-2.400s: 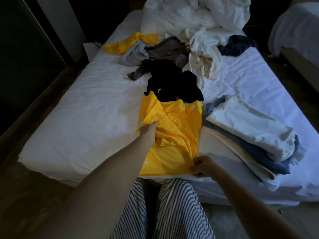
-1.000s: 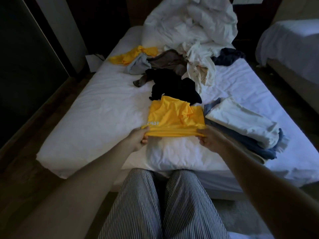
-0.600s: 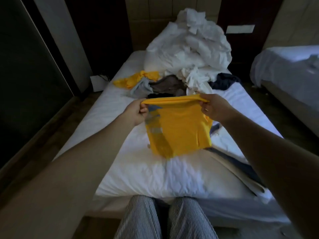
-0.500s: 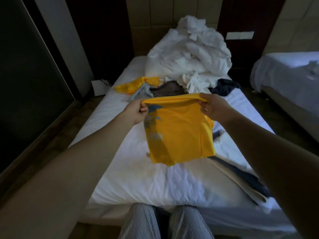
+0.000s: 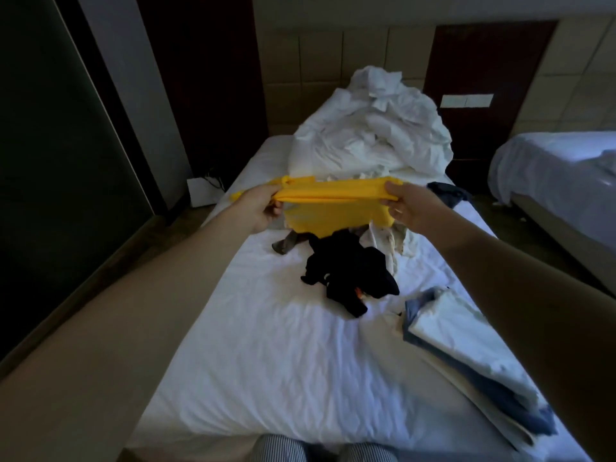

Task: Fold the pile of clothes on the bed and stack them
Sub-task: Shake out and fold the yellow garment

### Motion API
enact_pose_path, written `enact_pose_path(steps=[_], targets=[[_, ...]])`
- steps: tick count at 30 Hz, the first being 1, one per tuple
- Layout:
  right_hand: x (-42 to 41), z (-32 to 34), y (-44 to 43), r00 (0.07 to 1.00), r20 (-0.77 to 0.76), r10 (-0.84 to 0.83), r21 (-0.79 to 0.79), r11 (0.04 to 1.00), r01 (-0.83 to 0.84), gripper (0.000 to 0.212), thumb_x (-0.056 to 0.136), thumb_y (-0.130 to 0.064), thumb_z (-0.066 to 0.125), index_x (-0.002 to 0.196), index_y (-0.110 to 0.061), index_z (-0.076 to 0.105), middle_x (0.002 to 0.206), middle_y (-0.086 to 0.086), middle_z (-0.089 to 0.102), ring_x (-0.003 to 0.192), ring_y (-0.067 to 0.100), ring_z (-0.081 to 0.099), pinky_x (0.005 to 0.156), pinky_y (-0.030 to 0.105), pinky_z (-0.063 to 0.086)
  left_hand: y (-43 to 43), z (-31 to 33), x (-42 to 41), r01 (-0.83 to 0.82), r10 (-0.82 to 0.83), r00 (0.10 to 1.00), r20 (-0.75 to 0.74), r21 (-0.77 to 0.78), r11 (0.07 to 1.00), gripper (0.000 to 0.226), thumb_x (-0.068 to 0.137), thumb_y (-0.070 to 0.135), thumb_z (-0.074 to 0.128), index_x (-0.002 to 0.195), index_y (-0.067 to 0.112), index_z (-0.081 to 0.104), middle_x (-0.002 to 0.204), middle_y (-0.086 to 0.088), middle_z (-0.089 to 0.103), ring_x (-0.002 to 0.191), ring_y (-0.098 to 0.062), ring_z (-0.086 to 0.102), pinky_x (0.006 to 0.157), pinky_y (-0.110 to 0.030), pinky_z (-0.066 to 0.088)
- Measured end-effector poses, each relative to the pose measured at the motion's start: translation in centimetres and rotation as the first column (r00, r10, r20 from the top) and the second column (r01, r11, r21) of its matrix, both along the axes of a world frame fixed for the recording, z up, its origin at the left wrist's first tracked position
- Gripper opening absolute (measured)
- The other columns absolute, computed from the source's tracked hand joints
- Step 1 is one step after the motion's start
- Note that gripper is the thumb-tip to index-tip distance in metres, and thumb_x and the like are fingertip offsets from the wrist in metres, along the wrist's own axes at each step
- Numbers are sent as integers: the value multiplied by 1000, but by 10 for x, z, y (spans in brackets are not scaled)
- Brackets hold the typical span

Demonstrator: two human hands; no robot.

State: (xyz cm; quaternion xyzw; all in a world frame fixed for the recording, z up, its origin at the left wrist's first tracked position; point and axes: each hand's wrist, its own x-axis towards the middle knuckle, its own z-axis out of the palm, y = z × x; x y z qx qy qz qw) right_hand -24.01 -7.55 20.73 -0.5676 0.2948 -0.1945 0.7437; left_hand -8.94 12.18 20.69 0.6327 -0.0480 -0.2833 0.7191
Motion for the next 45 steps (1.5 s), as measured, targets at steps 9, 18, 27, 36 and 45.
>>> enact_pose_path(steps=[9,18,27,36,45], targets=[[-84,-162,70,896,-432,101,91,994,-68,40,94,-2,44,133,2,44,77,1,51,53,9,58,49,15,47,68,-159,-67,214,-91,960,-265,483,849,35,100,4,35,65,5,43,30,-4,44,20,-3,34,25,-11,27],[-121,-211,89,721,-541,433,234,901,-366,39,92,-5,53,130,2,48,127,13,53,113,26,56,91,28,44,116,-229,-93,456,-288,858,-425,371,809,19,94,6,53,76,7,56,51,-1,57,38,-3,51,40,-12,45],[-119,-220,90,343,-792,505,201,746,-635,36,101,-20,31,106,1,60,116,20,64,116,29,53,86,23,45,139,-234,-100,687,-626,712,-317,500,528,20,84,-11,59,91,7,62,78,-7,62,67,-10,64,61,-17,54],[-131,-225,99,214,-901,377,-23,451,-892,56,84,-24,69,134,-12,49,141,8,43,127,26,44,102,30,40,144,-228,-108,783,-709,561,-427,552,287,9,90,3,58,84,8,61,64,-2,66,58,-8,62,61,-17,54],[-113,-229,87,507,-728,462,-105,655,-748,46,89,-15,61,133,-8,48,132,-1,43,126,17,38,101,23,29,123,-239,-80,651,-674,699,-240,605,460,13,96,12,52,84,14,56,72,0,47,60,-10,42,60,-19,40]])
